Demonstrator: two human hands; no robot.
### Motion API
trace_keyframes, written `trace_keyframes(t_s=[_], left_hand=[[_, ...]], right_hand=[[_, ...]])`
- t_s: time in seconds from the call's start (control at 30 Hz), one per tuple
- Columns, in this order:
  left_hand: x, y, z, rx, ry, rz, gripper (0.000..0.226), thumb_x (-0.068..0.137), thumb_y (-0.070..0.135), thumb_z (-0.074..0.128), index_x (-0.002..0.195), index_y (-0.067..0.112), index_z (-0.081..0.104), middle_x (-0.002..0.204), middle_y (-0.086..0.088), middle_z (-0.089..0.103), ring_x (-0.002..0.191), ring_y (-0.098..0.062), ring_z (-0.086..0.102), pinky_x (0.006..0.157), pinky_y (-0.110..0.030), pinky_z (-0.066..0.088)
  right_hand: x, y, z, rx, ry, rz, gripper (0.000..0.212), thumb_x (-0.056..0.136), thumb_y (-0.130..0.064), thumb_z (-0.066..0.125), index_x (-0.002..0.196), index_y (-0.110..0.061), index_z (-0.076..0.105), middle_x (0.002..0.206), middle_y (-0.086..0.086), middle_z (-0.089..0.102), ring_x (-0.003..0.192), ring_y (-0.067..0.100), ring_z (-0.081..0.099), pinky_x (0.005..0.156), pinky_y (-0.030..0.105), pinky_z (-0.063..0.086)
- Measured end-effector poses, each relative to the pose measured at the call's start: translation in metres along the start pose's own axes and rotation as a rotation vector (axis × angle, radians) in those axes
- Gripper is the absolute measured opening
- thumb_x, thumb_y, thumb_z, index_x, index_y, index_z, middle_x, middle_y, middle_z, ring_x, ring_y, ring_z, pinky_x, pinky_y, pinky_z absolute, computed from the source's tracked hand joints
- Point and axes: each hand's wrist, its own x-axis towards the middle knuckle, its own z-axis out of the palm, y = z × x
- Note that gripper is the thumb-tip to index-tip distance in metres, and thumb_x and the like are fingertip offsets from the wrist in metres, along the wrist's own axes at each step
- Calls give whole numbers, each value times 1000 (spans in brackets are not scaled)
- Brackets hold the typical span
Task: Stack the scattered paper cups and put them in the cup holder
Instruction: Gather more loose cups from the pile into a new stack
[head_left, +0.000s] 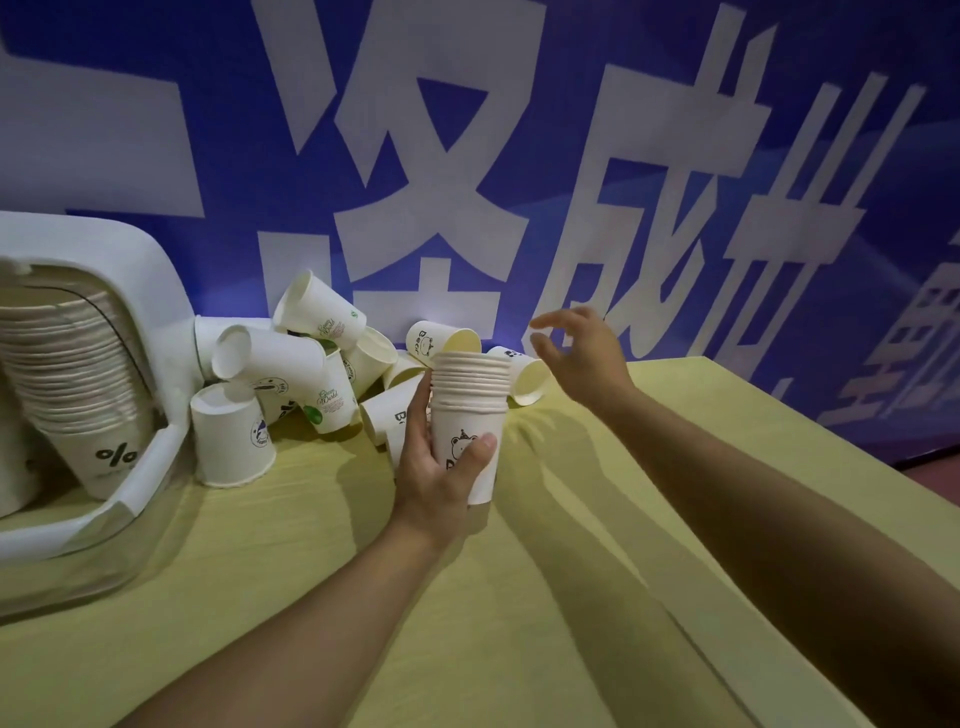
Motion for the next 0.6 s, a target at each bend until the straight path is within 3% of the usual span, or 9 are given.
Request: trace_keyframes(t_s=[0.1,0.2,0.37,0.47,0.6], left_hand=[[1,-4,0,-7,6,5,97,65,49,75,152,38,33,141,5,57,120,-16,62,100,-42,54],[2,-6,0,-9,-1,8,98,64,53,74,151,40,33,139,7,57,116,-10,63,91,-28,57],[4,-8,1,-21,-3,22,98,65,51,74,152,36,33,138,8,58,117,-10,63,87,-23,55],[4,-8,2,-14,-4,36,97,66,50,74,153,35,33,137,10,58,117,-8,62,85,-17,53],[3,-7,2,-12,-15,39,97,66,52,73,153,36,32,138,9,57,117,-7,62,86,-19,54]], right_hand=[[29,20,20,-131,-154,63,28,97,-38,62,122,-27,68,141,2,54,117,23,57,96,33,52],[44,31,43,-190,-182,66,30,96,-41,63,121,-26,68,136,2,58,107,23,61,92,37,57],[57,34,68,-251,-274,36,32,93,-31,68,124,-21,67,126,5,64,98,23,62,85,33,57],[61,35,68,-299,-305,60,43,88,-29,74,129,-22,62,124,7,65,95,23,60,80,31,54],[55,36,54,-324,-386,112,61,84,-41,78,136,-21,54,128,6,62,102,25,60,87,34,55]])
